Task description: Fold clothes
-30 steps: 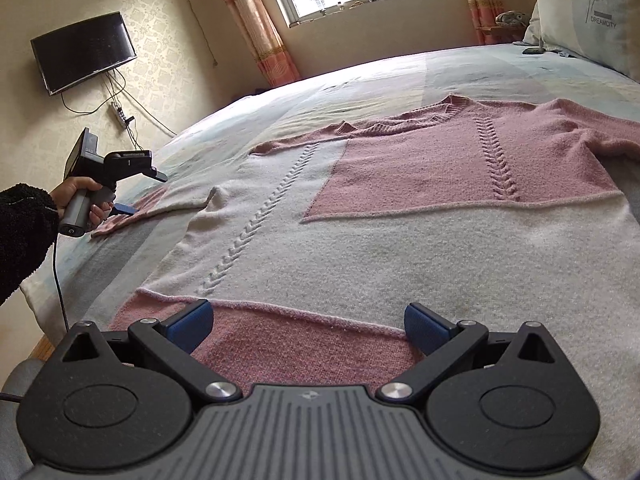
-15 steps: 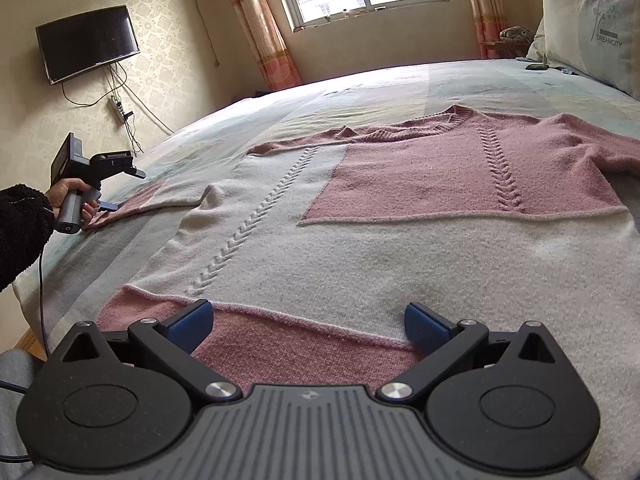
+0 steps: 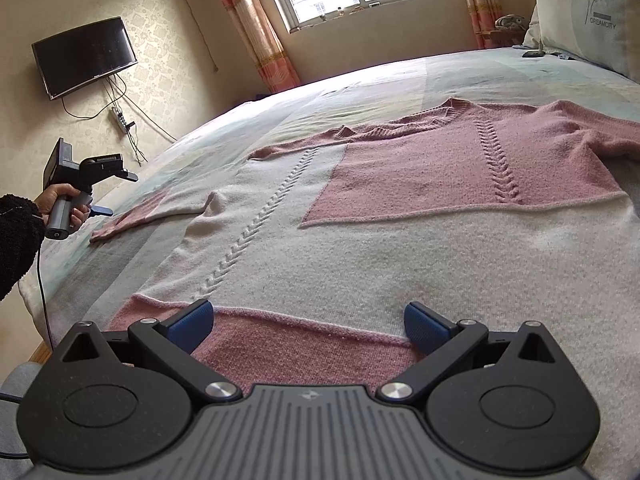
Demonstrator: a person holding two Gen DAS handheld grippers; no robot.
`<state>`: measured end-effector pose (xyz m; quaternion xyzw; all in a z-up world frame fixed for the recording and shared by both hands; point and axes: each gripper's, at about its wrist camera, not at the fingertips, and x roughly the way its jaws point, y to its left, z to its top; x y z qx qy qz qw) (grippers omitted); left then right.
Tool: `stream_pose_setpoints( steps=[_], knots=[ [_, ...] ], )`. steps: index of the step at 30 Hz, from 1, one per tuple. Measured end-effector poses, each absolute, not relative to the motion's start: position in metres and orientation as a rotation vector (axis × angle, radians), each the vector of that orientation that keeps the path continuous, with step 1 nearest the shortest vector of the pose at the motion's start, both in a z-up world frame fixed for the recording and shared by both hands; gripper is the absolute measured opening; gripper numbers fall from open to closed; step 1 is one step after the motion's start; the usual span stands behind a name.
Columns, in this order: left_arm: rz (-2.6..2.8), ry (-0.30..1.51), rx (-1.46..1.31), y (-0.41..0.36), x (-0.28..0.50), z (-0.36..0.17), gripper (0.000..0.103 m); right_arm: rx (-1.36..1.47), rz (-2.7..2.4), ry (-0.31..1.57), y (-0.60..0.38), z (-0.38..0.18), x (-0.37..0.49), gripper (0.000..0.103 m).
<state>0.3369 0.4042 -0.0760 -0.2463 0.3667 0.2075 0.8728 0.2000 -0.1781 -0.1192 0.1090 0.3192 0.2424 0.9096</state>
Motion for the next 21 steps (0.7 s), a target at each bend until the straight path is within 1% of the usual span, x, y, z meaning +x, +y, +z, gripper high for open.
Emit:
stream_pose_setpoints(
  steps=[2,6,8,13,17,21],
  knots=[
    [0.481,0.807,-0.558,0.407,0.338,-0.085,0.102,0.225,0.5,0.659,-0.178,-0.119,0.2,0.103],
    [0.345,0.818,-0.615,0.386,0.333,-0.084,0.102,0.232,0.502,0.66,-0.18,-0.119,0.199,0.103],
    [0.277,0.827,-0.579,0.367,0.334,-0.082,0.102,0.23,0.504,0.661,-0.18,-0.118,0.198,0.103],
    [0.254,0.925,-0.503,0.329,0.34,-0.083,0.102,0.207,0.508,0.667,-0.178,-0.118,0.197,0.103],
    [0.087,0.899,-0.482,0.274,0.331,-0.05,0.102,0.152,0.505,0.66,-0.173,-0.118,0.192,0.103],
    [-0.111,0.879,-0.392,0.198,0.324,-0.018,0.102,0.096,0.497,0.654,-0.167,-0.118,0.189,0.103]
  ],
)
